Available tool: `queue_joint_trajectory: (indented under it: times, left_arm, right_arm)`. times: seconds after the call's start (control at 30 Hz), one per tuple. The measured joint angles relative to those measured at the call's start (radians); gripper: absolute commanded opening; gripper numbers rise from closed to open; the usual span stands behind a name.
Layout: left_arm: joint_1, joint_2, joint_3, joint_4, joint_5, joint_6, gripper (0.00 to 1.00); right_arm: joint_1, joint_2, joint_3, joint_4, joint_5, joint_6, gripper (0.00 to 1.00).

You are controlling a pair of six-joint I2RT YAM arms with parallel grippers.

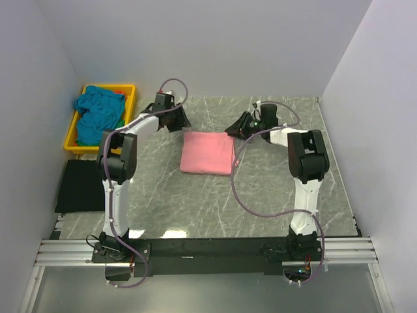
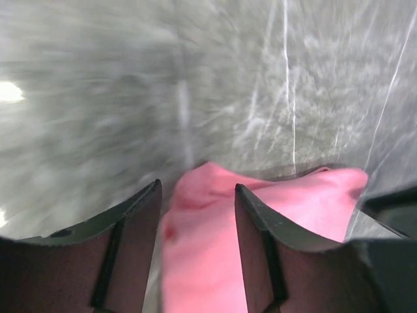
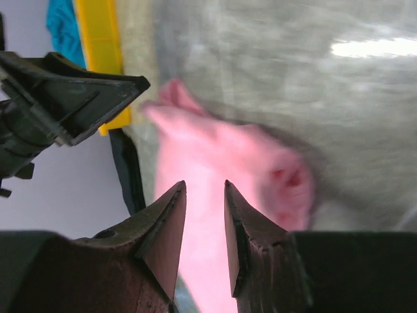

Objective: Fold and stack the t-shirts
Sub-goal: Fold the tshirt

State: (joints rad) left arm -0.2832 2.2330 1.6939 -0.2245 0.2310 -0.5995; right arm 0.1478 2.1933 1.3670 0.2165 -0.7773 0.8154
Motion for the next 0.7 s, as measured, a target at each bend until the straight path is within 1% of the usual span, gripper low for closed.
queue_joint_trajectory:
  times: [0.03,0.2,0.27,0.33,0.43,0.5,0.63,0.7]
  left_arm:
    - [0.008,-0.029,-0.016,-0.011,-0.016,-0.004,0.56]
    - [0.037,-0.226,-0.145,-0.023,-0.1,-0.026,0.68]
    - [0.037,-0.324,-0.215,-0.016,-0.121,-0.035,0.71]
    - [0.031,-0.411,-0.285,0.002,-0.126,-0.048,0.72]
    - [0.003,-0.526,-0.396,0.047,-0.119,-0.061,0.68]
    - [-0.03,-0.563,-0.455,0.069,-0.107,-0.076,0.63]
    - [-0.106,-0.555,-0.561,0.122,-0.069,-0.104,0.54]
    - [-0.138,-0.531,-0.607,0.147,-0.05,-0.122,0.47]
  right_arm:
    - [0.0,-0.022,-0.002,-0.01,0.001,-0.007,0.37]
    - [0.014,-0.201,-0.078,-0.006,-0.005,-0.037,0.38]
    - [0.032,-0.269,-0.138,0.027,-0.015,-0.03,0.38]
    - [0.055,-0.315,-0.21,0.077,-0.029,-0.008,0.39]
    - [0.092,-0.348,-0.338,0.156,-0.053,0.041,0.4]
    - [0.113,-0.341,-0.392,0.174,-0.069,0.063,0.4]
    - [0.128,-0.323,-0.445,0.199,-0.105,0.082,0.4]
    - [0.128,-0.295,-0.449,0.228,-0.123,0.083,0.39]
